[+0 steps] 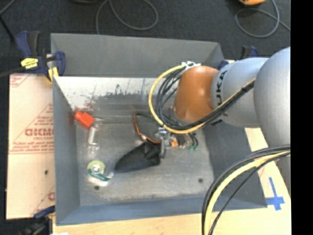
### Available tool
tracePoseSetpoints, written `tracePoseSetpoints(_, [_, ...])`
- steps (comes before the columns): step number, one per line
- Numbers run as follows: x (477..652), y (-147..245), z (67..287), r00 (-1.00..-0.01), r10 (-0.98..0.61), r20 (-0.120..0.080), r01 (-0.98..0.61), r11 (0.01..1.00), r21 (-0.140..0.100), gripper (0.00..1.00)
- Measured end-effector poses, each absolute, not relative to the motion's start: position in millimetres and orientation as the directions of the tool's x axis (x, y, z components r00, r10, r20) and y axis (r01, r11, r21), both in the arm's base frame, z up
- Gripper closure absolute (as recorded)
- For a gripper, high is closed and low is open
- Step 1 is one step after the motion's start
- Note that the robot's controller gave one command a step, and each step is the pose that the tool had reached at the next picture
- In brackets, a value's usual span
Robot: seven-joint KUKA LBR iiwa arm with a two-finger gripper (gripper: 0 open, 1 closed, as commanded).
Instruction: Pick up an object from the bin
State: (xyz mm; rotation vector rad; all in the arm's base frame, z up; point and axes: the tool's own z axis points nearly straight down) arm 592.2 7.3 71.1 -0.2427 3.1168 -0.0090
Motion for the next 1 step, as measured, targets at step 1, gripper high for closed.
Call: tracePoseSetpoints(1, [617.7, 1.3, 214.9, -0.994, -0.112, -0.020, -0.112, 0.994, -0.006, 1.00])
